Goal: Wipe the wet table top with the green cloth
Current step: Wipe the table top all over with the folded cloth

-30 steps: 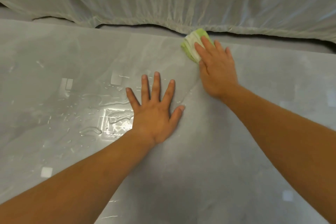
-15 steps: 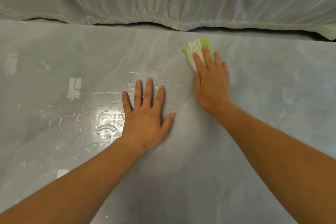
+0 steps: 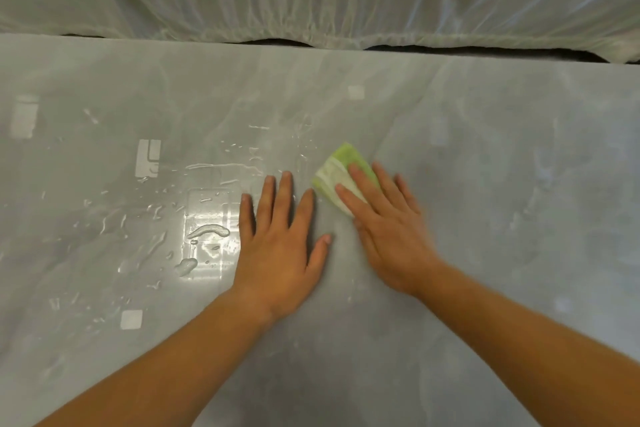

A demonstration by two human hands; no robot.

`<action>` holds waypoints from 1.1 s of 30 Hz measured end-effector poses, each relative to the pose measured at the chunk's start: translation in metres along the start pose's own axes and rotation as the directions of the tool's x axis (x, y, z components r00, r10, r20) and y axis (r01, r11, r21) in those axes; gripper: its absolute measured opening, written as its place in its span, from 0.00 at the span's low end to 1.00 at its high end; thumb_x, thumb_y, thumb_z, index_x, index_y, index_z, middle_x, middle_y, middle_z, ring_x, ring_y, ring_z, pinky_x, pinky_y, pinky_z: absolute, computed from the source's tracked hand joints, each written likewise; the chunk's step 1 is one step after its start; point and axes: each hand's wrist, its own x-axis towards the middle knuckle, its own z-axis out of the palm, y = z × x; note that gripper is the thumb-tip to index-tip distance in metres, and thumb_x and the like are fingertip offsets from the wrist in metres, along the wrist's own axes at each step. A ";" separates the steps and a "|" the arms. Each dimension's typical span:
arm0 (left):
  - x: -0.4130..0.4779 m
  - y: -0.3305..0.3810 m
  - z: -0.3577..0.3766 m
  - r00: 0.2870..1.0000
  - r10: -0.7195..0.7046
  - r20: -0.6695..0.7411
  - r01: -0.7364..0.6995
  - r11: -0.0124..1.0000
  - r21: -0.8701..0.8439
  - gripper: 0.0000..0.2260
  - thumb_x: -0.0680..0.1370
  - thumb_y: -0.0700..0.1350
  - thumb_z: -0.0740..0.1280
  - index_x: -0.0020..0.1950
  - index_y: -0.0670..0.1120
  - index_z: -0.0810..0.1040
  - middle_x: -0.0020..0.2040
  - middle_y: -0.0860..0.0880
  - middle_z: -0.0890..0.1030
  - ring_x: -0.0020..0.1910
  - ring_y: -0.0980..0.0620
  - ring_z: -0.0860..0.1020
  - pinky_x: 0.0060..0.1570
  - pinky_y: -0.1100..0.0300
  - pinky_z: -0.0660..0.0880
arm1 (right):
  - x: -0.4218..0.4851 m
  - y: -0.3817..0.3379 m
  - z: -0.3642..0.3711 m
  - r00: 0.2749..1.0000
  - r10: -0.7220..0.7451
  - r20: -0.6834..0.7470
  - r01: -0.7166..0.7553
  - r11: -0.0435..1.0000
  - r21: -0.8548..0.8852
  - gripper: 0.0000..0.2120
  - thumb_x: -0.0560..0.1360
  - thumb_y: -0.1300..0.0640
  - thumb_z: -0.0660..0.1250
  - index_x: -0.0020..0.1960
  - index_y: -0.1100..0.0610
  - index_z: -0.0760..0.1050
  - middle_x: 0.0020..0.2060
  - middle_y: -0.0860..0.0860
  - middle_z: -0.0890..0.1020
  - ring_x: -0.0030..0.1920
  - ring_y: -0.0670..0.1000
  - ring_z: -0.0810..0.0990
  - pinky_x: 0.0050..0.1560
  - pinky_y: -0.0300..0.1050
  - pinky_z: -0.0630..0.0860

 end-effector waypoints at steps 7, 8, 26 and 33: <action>-0.005 -0.003 0.004 1.000 0.007 0.001 -0.007 1.000 0.026 0.32 0.80 0.65 0.44 0.82 0.52 0.49 0.82 0.46 0.40 0.79 0.47 0.33 0.75 0.42 0.34 | 0.044 0.045 -0.017 0.976 0.213 -0.048 -0.210 0.975 0.066 0.23 0.83 0.52 0.52 0.78 0.43 0.59 0.80 0.47 0.56 0.80 0.58 0.53 0.78 0.59 0.48; -0.005 -0.004 0.004 1.000 0.013 -0.001 -0.013 0.999 0.031 0.32 0.80 0.66 0.45 0.82 0.52 0.49 0.82 0.46 0.40 0.79 0.47 0.33 0.75 0.42 0.34 | 0.043 0.037 -0.014 0.958 0.276 -0.073 -0.269 0.959 0.092 0.24 0.83 0.53 0.53 0.78 0.43 0.58 0.80 0.47 0.55 0.80 0.58 0.52 0.78 0.59 0.47; -0.096 0.022 0.039 0.994 -0.093 -0.048 0.094 0.995 0.023 0.32 0.80 0.65 0.47 0.81 0.51 0.51 0.82 0.45 0.41 0.79 0.47 0.33 0.75 0.45 0.32 | -0.104 -0.023 0.023 0.999 -0.048 0.004 0.048 0.998 -0.047 0.27 0.80 0.53 0.53 0.79 0.46 0.55 0.81 0.49 0.54 0.80 0.59 0.50 0.77 0.63 0.53; -0.104 0.027 0.044 0.992 -0.107 -0.069 0.110 0.993 0.040 0.33 0.80 0.65 0.48 0.81 0.52 0.50 0.82 0.45 0.41 0.79 0.46 0.35 0.75 0.46 0.33 | -0.085 0.006 0.011 0.999 0.039 -0.026 -0.039 0.999 0.007 0.25 0.81 0.56 0.54 0.77 0.46 0.61 0.80 0.49 0.57 0.79 0.60 0.54 0.78 0.63 0.49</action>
